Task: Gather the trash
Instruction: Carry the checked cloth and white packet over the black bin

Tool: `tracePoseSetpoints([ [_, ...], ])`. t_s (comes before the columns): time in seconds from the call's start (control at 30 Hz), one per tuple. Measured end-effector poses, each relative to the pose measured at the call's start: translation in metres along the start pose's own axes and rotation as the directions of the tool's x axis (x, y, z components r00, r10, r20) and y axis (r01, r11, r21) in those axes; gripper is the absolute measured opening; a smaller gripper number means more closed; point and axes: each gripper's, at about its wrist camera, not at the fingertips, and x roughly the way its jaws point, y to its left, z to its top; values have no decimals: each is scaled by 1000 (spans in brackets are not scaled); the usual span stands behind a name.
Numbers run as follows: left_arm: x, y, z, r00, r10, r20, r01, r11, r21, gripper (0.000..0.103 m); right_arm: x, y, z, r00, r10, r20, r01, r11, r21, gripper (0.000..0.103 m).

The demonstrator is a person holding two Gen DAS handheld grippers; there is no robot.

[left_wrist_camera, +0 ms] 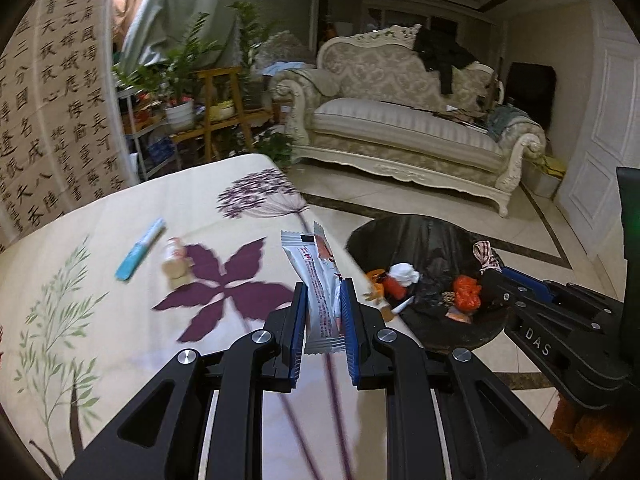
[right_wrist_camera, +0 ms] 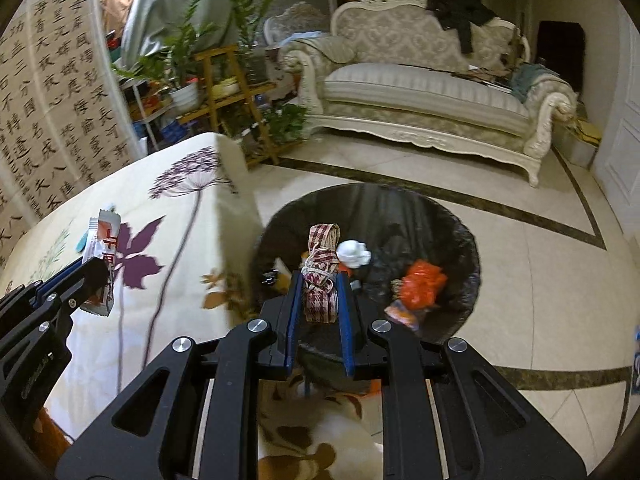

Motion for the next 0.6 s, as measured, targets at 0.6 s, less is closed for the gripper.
tracePoseSetpoints([
  [0.6,67,-52,32,999,-27,-39,31,994,106,18,41,-38,25,999,-48,-3,48,997,56,17],
])
